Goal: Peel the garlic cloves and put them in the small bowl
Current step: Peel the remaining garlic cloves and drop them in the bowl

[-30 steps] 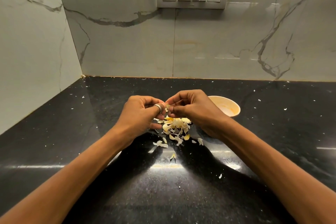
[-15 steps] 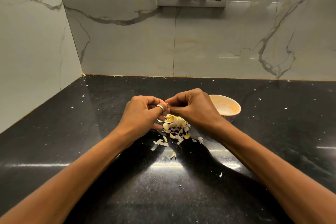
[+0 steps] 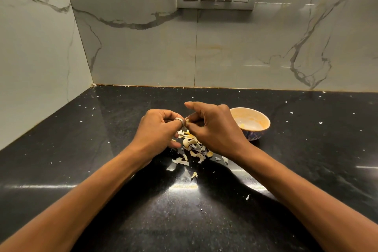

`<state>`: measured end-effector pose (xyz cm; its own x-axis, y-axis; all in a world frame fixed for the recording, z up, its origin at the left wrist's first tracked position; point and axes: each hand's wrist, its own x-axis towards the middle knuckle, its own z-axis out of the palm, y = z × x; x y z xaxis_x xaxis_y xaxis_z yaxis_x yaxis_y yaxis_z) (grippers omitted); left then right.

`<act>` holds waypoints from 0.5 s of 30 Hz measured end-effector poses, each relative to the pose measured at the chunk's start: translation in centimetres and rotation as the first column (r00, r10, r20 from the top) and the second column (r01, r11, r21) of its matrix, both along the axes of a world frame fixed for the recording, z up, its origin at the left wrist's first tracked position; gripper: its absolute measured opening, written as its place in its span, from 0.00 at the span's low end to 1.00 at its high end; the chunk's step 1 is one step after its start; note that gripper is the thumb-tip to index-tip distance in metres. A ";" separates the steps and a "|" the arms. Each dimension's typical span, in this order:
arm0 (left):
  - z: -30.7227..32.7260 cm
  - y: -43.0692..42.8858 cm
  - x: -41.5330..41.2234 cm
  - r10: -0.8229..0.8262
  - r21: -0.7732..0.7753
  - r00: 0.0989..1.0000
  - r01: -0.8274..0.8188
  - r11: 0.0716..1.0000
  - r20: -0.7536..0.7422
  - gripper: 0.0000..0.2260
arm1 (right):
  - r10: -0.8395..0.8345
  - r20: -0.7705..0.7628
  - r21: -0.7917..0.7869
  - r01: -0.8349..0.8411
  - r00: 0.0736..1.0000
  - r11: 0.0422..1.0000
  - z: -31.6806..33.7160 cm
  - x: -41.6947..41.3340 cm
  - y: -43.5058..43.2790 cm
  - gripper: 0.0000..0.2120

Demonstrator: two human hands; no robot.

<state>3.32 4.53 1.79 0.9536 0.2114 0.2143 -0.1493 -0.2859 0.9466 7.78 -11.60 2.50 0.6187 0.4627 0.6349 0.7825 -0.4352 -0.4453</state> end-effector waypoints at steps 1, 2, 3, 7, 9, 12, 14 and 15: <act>0.0 0.0 0.0 0.001 0.003 1.000 -0.001 1.000 -0.004 0.05 | 0.002 0.007 0.003 -0.002 1.000 1.000 0.0 -0.1 0.1 0.23; -0.1 0.0 0.1 0.001 0.000 1.000 -0.001 1.000 -0.008 0.06 | 0.007 0.013 0.010 -0.007 1.000 1.000 0.0 -0.2 0.1 0.23; -0.1 0.0 0.1 0.000 -0.012 1.000 0.000 1.000 -0.013 0.06 | 0.012 0.019 0.017 -0.012 1.000 1.000 0.1 -0.3 0.2 0.23; 0.2 0.1 0.0 -0.002 -0.066 1.000 0.001 0.998 -0.025 0.07 | 0.004 0.016 0.033 -0.004 1.000 0.999 0.0 -0.2 0.4 0.21; 0.5 0.1 0.0 -0.013 -0.080 0.999 0.010 0.997 -0.032 0.07 | -0.010 0.016 0.019 0.010 1.000 1.000 -0.1 0.0 0.3 0.21; 0.6 0.0 -0.1 -0.041 -0.076 0.998 0.038 0.996 -0.049 0.06 | -0.020 0.029 -0.031 0.021 0.999 0.999 -0.2 0.3 0.0 0.22; 0.7 0.0 -0.2 -0.052 -0.074 0.997 0.048 0.996 -0.050 0.05 | -0.023 0.039 -0.067 0.025 0.999 0.997 -0.1 0.4 -0.1 0.23; 0.7 0.0 -0.2 -0.054 -0.064 0.997 0.051 0.997 -0.046 0.05 | -0.023 0.048 -0.085 0.027 0.999 0.996 -0.1 0.4 -0.1 0.23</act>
<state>3.10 4.53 2.51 0.9726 0.1720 0.1562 -0.1169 -0.2189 0.9687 8.18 -11.68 2.42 0.6012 0.5015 0.6221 0.7900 -0.4903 -0.3682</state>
